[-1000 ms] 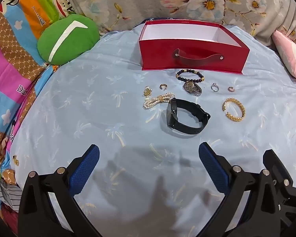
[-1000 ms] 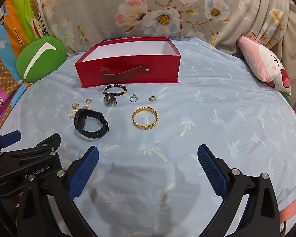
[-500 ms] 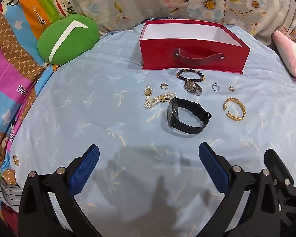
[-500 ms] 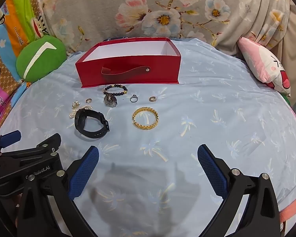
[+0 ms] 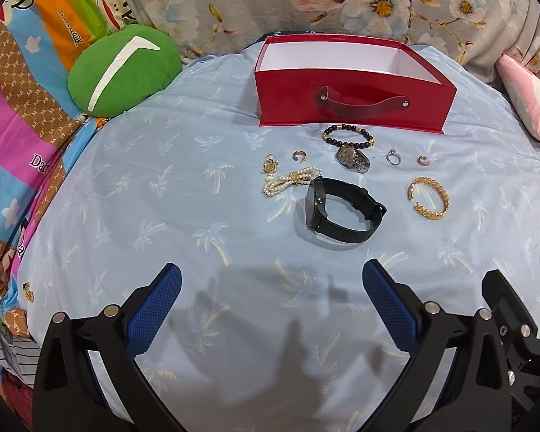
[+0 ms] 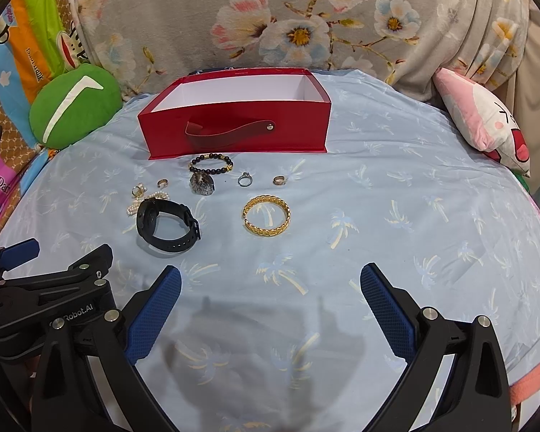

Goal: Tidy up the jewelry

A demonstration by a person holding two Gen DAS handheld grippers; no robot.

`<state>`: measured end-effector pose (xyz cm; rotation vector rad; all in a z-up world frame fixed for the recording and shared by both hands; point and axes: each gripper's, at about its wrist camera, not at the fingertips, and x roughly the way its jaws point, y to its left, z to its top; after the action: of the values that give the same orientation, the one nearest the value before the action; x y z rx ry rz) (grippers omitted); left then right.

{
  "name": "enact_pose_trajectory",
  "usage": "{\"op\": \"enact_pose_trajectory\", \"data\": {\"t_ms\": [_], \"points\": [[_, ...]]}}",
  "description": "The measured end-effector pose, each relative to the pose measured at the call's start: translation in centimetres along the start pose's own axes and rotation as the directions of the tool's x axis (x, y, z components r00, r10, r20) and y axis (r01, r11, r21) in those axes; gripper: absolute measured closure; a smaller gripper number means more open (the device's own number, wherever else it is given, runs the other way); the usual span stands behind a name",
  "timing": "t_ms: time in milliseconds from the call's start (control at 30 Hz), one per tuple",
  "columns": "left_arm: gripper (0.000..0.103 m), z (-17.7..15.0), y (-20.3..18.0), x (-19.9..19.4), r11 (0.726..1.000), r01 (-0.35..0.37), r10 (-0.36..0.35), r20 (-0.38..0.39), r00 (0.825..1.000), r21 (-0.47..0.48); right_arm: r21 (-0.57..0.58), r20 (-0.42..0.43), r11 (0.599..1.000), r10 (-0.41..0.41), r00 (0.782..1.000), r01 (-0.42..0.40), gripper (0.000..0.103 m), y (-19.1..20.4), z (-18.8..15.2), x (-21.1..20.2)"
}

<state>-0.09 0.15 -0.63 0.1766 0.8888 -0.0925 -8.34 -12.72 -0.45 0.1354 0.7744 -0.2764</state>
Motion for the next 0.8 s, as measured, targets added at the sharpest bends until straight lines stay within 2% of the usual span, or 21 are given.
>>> {"op": "enact_pose_trajectory", "data": {"t_ms": [800], "points": [[0.005,0.04,0.13,0.10,1.000,-0.002,0.002,0.000,1.000,0.002,-0.004,-0.002,1.000,-0.003,1.000,0.003,0.005,0.32,0.11,0.07]]}}
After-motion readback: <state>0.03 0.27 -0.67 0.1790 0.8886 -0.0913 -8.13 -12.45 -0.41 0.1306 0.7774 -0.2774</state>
